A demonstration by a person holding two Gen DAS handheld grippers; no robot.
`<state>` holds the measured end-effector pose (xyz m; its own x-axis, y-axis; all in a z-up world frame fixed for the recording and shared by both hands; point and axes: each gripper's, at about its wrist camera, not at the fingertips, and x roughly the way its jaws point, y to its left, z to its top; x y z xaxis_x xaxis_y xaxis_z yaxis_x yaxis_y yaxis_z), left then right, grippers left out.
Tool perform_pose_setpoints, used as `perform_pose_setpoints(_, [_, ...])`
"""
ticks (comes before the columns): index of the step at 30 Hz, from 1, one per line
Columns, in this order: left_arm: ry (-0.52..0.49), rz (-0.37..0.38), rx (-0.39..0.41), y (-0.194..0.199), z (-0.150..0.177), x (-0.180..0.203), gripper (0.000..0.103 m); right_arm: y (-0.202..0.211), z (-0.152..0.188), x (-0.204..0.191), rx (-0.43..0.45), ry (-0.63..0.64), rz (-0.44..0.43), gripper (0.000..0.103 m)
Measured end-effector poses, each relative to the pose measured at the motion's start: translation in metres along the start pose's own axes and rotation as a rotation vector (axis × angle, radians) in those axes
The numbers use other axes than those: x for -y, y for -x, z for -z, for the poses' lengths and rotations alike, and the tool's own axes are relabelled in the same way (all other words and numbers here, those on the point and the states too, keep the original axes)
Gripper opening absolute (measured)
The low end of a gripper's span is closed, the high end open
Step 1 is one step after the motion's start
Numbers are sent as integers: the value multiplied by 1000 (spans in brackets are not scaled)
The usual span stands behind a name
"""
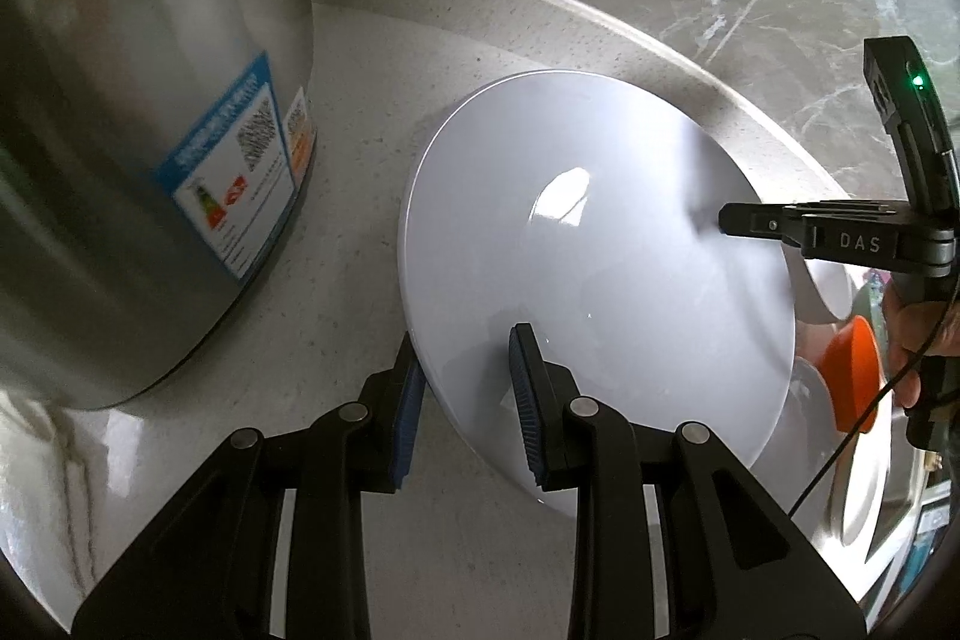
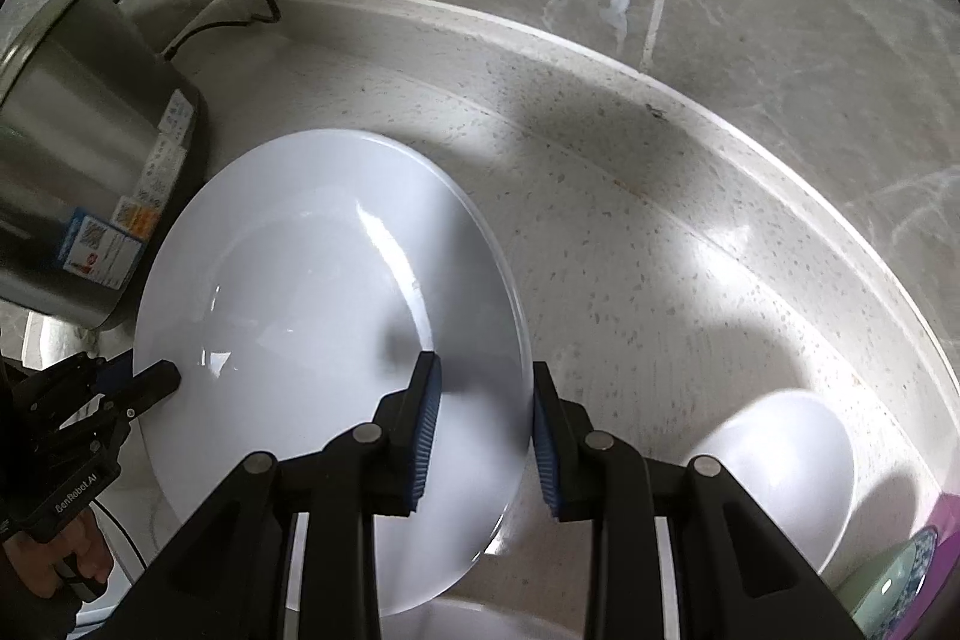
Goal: Organize plates and bowls
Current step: 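Close the left gripper on the plate rim while the right gripper grips the opposite rim, then lift the large white plate with both grippers, set it down, open both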
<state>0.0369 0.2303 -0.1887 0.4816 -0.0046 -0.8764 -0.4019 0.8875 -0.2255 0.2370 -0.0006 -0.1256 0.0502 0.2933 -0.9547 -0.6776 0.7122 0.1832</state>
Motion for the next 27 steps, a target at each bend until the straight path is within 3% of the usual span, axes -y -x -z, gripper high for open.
perform_pose_setpoints(10, [-34, 18, 32, 69, 46, 8, 25, 46, 49, -18, 62, -15, -21, 30])
perform_pose_setpoints(20, [-71, 28, -12, 116, 134, 24, 25, 79, 149, -35, 94, -81, -61, 28])
perform_pose_setpoints(27, [-127, 59, -62, 139, 206, 61, 25, 100, 235, -31, 100, -158, -55, 28])
